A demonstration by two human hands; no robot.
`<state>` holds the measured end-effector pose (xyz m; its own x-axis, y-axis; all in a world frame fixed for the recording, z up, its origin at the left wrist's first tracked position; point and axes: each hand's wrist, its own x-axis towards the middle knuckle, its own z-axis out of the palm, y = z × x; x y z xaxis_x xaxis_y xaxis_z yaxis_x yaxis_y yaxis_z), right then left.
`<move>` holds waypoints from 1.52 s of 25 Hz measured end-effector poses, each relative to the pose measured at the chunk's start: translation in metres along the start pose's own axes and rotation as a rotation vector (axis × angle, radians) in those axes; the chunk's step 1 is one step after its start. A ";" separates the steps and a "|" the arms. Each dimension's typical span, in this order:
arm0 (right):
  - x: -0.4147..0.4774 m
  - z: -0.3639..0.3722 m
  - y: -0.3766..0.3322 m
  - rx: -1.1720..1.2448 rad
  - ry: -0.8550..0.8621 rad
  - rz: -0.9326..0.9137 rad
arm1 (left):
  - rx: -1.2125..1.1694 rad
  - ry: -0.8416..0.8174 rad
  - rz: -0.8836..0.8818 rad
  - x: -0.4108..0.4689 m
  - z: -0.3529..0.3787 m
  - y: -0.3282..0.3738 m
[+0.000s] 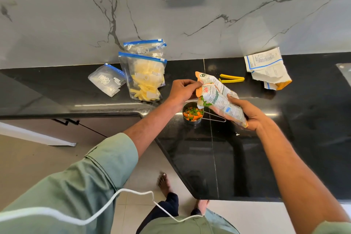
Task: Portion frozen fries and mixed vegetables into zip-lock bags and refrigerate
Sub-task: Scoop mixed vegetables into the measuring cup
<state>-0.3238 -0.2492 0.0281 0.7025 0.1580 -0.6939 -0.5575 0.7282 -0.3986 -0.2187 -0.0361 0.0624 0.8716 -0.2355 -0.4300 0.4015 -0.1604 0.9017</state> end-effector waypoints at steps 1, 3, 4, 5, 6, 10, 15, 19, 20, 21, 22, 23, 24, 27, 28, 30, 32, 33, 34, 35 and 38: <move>-0.002 0.001 0.002 0.002 -0.011 0.010 | -0.030 0.005 -0.022 0.000 0.002 0.004; -0.002 0.003 0.007 0.001 -0.001 0.019 | -0.074 0.011 -0.055 0.001 0.006 0.011; 0.000 0.001 0.008 0.017 0.009 0.024 | -0.092 0.014 -0.066 0.001 0.007 0.013; 0.002 -0.001 0.010 0.037 0.014 0.028 | -0.111 0.019 -0.078 0.000 0.008 0.015; 0.005 -0.004 0.010 0.058 0.009 0.035 | -0.134 0.026 -0.090 0.000 0.009 0.017; 0.010 -0.017 0.008 0.142 -0.103 0.087 | -0.224 0.043 -0.139 -0.003 0.008 0.026; 0.005 -0.016 0.006 0.187 -0.156 0.113 | -0.252 0.051 -0.147 -0.007 0.010 0.036; 0.008 -0.015 -0.007 0.090 -0.125 0.089 | -0.272 0.082 -0.170 -0.006 0.011 0.037; 0.010 -0.015 -0.010 0.049 -0.094 0.052 | -0.273 0.086 -0.175 -0.006 0.012 0.037; 0.011 -0.015 -0.011 0.009 -0.060 0.012 | -0.275 0.092 -0.178 -0.006 0.014 0.038; 0.013 -0.013 -0.011 -0.021 -0.025 -0.029 | -0.278 0.100 -0.178 -0.007 0.015 0.039; 0.014 -0.011 -0.012 -0.039 0.006 -0.065 | -0.281 0.108 -0.173 -0.007 0.016 0.040; 0.013 -0.008 -0.012 -0.051 0.031 -0.096 | -0.286 0.112 -0.163 -0.007 0.016 0.042; 0.010 0.006 -0.012 -0.130 0.078 -0.166 | -0.315 0.118 -0.116 -0.008 0.015 0.052; 0.011 0.011 -0.012 -0.183 0.107 -0.197 | -0.320 0.128 -0.101 -0.008 0.015 0.054; 0.018 0.022 -0.006 -0.341 0.228 -0.284 | -0.316 0.172 -0.070 -0.007 0.014 0.058; 0.026 0.032 0.006 -0.569 0.436 -0.466 | -0.299 0.220 -0.044 -0.006 0.015 0.058; 0.028 0.035 0.015 -0.687 0.547 -0.613 | -0.288 0.236 -0.033 -0.006 0.015 0.057; 0.029 0.038 0.023 -0.798 0.619 -0.804 | -0.271 0.249 -0.022 -0.004 0.014 0.055; 0.028 0.040 0.030 -0.910 0.635 -1.032 | -0.251 0.259 -0.011 -0.002 0.013 0.053; 0.027 0.048 0.042 -1.397 0.525 -1.481 | -0.195 0.281 0.016 0.005 0.007 0.045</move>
<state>-0.3070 -0.1826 0.0218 0.8061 -0.2721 0.5256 0.1108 -0.8029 -0.5857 -0.1988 -0.0515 0.1007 0.9108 0.0415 -0.4108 0.4096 0.0337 0.9116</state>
